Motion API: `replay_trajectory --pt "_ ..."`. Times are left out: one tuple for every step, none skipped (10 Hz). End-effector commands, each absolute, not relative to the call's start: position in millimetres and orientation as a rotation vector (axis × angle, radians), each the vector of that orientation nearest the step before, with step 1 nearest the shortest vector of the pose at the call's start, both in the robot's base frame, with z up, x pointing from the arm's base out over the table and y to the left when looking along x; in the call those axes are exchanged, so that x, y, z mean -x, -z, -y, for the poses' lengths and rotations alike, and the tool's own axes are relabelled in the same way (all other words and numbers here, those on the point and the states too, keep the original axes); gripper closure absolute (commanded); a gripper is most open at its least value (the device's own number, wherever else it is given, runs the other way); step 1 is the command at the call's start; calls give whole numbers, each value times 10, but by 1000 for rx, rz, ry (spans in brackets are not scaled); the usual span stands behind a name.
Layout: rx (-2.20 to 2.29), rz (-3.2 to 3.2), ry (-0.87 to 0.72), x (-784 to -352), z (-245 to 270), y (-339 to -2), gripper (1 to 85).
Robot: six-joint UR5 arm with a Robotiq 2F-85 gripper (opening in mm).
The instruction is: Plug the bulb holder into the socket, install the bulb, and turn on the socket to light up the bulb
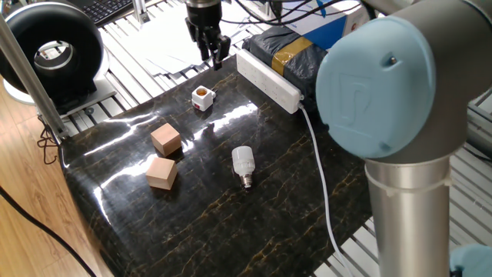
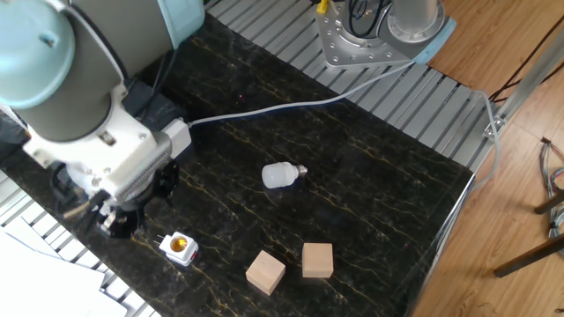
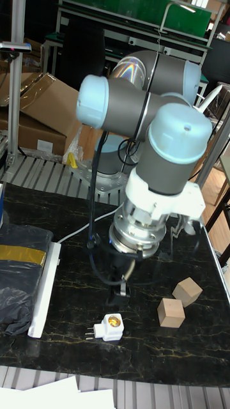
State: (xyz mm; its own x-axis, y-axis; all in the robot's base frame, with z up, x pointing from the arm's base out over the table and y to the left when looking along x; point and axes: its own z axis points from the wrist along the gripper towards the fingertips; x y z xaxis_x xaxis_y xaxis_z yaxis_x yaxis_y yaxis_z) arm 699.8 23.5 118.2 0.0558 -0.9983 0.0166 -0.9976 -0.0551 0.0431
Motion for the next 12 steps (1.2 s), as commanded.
replay_trajectory --pt "-2389 2043 14 -7233 -362 -985 380" --pt "-2398 2023 -7 -7248 -367 -918 373" --pt "-2385 2003 -21 -7193 -347 -864 373" --pt "-2402 1976 -29 -7193 -347 -831 373" --pt "-2430 1959 -15 -7205 -394 -790 373" --pt "-2449 1952 -5 -7217 -444 -745 370" --pt "-2459 1945 3 -7222 -483 -686 370" --pt "-2482 1917 16 -7218 -520 -620 370" --pt "-2483 1903 24 -7193 -520 -568 370" --pt "-2485 1901 26 -7204 -526 -534 370" --pt "-2500 1894 31 -7231 -565 -484 370" --pt "-2486 1872 33 -7188 -540 -440 350"
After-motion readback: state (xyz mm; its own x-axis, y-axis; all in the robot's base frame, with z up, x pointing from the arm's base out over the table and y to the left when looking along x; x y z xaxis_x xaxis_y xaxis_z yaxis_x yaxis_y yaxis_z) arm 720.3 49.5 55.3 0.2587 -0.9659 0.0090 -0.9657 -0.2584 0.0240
